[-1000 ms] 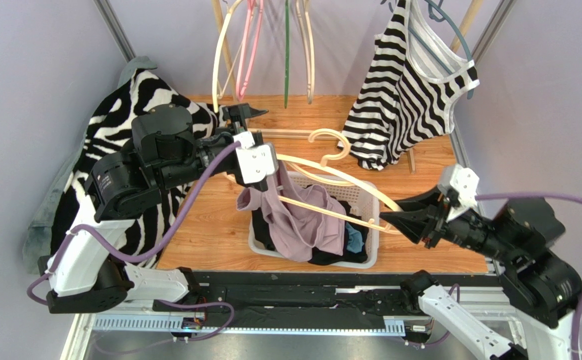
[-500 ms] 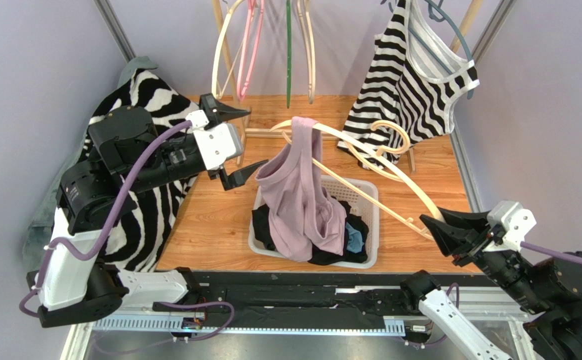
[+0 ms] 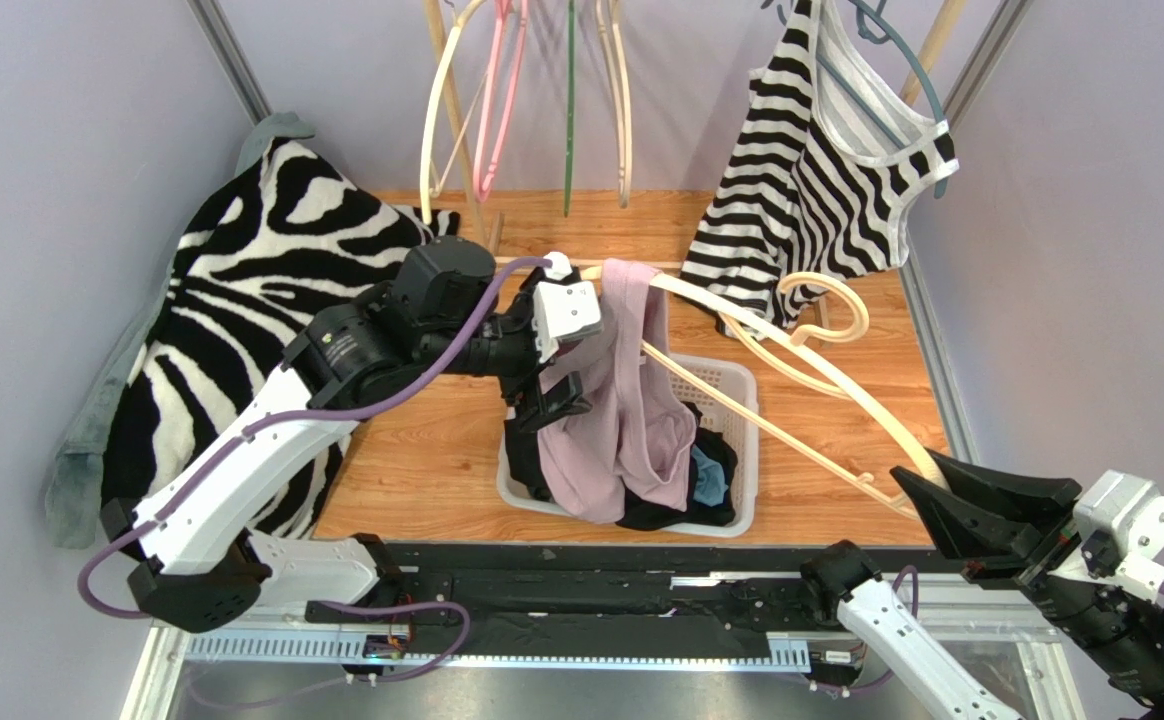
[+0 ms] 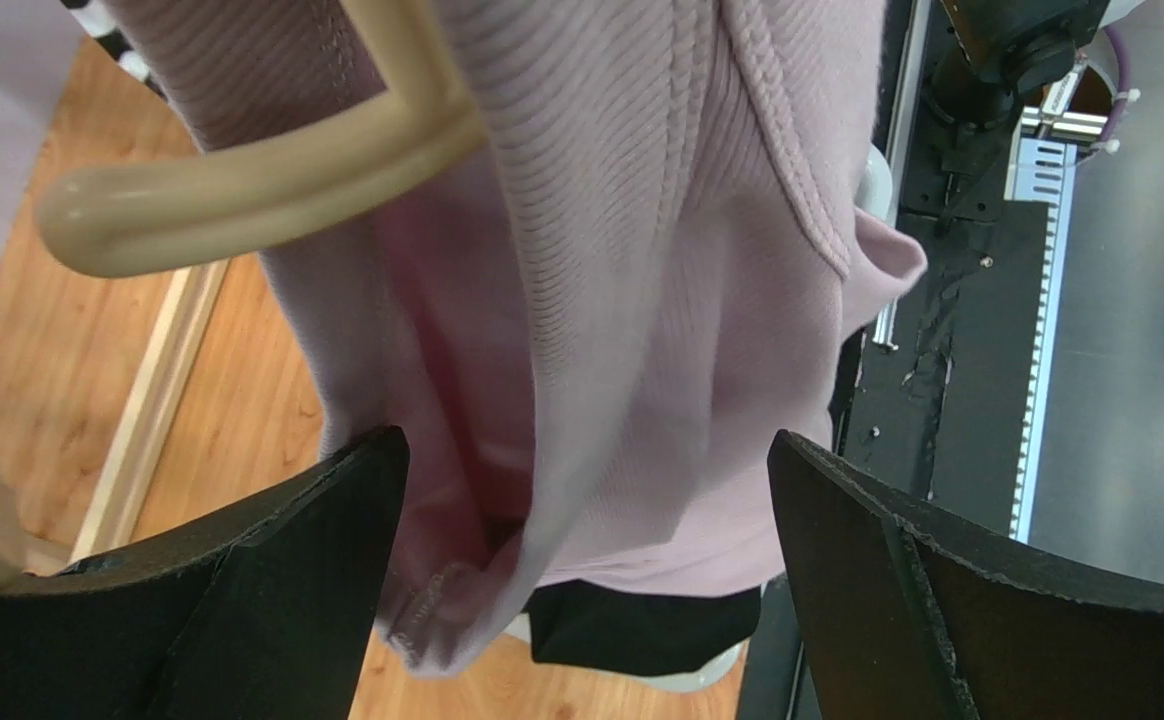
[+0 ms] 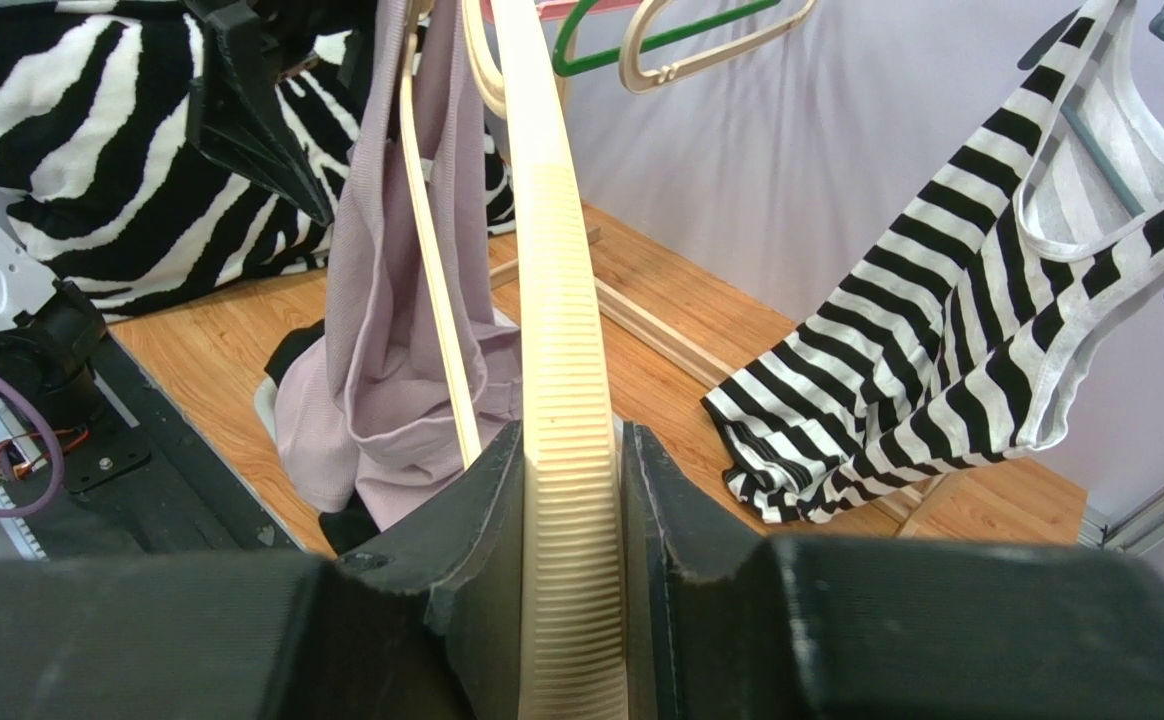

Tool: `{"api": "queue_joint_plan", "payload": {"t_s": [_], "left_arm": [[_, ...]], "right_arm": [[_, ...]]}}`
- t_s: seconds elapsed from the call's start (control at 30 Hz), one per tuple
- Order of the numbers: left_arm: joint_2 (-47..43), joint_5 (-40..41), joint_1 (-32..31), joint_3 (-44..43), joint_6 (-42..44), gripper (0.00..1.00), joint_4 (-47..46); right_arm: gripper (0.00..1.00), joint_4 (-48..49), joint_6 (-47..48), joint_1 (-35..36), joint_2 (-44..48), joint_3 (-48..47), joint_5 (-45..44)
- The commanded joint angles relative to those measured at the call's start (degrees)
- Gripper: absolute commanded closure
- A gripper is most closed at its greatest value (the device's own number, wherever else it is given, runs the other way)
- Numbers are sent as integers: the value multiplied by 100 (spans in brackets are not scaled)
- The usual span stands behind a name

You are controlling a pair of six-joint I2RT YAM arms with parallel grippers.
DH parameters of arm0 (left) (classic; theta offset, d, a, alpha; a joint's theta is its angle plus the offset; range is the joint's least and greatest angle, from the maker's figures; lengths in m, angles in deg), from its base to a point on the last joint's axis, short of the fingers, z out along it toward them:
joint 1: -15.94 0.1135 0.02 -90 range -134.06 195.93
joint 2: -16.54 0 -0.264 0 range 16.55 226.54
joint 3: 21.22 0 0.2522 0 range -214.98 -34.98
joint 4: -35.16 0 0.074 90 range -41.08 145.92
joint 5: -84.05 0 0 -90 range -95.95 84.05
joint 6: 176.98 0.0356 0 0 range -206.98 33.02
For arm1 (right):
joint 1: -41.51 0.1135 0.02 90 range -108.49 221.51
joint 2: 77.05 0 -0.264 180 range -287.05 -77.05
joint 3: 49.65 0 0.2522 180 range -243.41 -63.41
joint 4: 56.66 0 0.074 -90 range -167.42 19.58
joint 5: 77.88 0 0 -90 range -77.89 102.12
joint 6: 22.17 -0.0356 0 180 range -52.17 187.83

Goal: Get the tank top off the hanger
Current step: Remove the tank top from the hanger, then place the tank top in the bin.

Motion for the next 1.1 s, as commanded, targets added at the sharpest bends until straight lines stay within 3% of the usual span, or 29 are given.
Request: {"api": "queue_joint_plan", "payload": {"t_s": [0.0, 0.07, 0.13, 0.17, 0.2, 0.43, 0.67, 0.9, 1.07], "left_arm": [[108, -293, 16, -357, -240, 12, -390], [143, -337, 16, -402, -161, 26, -399], [117, -398, 16, -454, -109, 55, -390], [100, -390, 16, -463, -100, 93, -382], [47, -268, 16, -472, -117, 100, -382], [-251, -65, 332, -542, -240, 100, -320], [-691, 497, 877, -1069, -135, 100, -223], [-481, -668, 878, -1122, -231, 100, -48], [-121, -838, 395, -1481, -30, 100, 110]], "right_arm": [[100, 169, -11, 12, -179, -165, 177], [100, 90, 24, 12, -206, -200, 177], [100, 11, 50, 12, -232, -262, 160], [100, -68, 76, 12, -241, -288, 125], [100, -112, 77, 20, -258, -376, 98], [100, -638, 33, 20, -399, -1087, -113], [100, -1035, 129, 20, -364, -1730, -859], [100, -746, 103, 20, -626, -1396, -2159], [100, -96, 59, 20, -1110, -1335, -2713]]}}
